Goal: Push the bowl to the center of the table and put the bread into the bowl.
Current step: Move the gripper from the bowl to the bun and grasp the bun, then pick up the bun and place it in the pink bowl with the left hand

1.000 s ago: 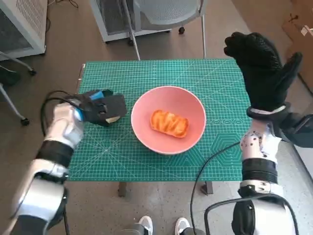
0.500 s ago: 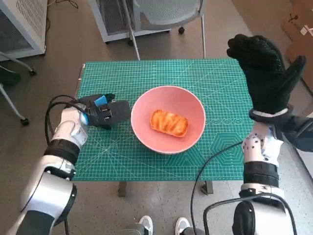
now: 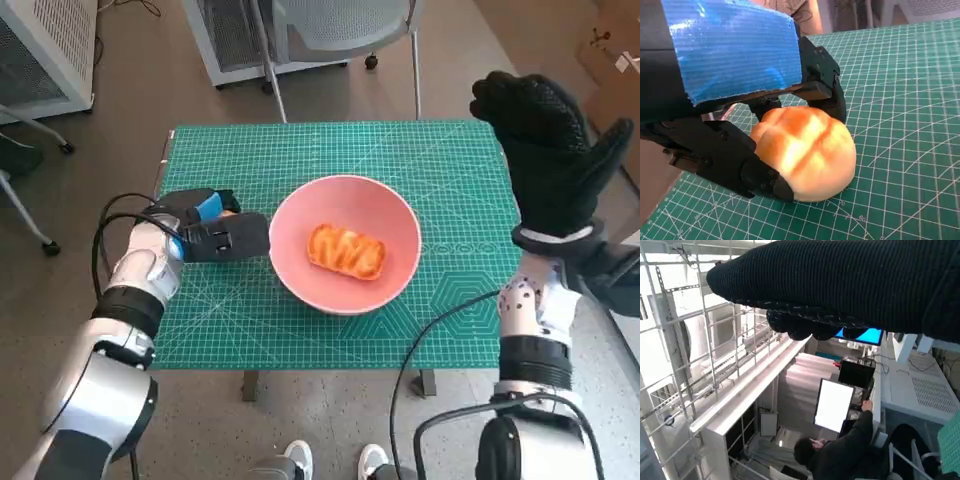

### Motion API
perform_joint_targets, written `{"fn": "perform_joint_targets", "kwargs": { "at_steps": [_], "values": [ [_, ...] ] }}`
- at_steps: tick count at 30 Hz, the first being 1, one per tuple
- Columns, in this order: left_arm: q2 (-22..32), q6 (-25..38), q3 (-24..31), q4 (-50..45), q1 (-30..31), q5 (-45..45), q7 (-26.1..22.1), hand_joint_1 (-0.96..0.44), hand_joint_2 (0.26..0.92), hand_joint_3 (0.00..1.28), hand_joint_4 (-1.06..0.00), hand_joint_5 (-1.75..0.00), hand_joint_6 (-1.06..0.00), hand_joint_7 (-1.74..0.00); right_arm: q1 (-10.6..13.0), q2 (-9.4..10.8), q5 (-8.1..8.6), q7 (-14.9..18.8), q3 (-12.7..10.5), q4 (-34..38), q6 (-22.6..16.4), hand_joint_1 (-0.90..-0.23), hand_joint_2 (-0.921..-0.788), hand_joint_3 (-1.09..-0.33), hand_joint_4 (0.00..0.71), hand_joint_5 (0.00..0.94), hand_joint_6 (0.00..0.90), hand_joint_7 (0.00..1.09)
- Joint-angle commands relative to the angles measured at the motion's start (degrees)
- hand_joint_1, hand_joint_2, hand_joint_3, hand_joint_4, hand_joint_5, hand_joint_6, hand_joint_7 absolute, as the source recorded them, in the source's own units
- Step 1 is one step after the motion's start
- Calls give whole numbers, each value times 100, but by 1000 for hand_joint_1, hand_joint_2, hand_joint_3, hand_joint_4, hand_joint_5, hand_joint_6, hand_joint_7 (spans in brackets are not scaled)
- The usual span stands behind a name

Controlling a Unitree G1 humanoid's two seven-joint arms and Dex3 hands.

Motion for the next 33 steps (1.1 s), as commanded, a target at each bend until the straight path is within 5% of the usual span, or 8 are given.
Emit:
{"fn": "perform_joint_targets", "kwargs": {
  "at_steps": [1, 9, 15, 33],
  "values": [
    [300, 156, 188, -944, 129, -49, -106, 2, 918, 81, -689, -1246, -619, -1098, 156, -21, -79, -74, 50, -34, 74, -638, -921, -707, 262, 0, 358, 0],
    [851, 543, 1043, -4598, 1012, -16, -101, 2, 917, 52, -724, -1105, -644, -1173, 80, -26, -82, -73, 66, 120, 76, -636, -921, -702, 259, 0, 355, 0],
    [766, 879, 1302, -6225, 1297, 207, -346, 2, 914, 25, -760, -1027, -682, -1171, 36, -34, -67, -43, 70, 197, 118, -643, -921, -695, 257, 0, 355, 0],
    [-93, 696, 558, -7166, 1278, 358, -709, 2, 906, 6, -822, -1035, -700, -1070, 3, -25, -44, 87, 105, 321, 93, -641, -921, -682, 264, 3, 361, 3]
  ]
}}
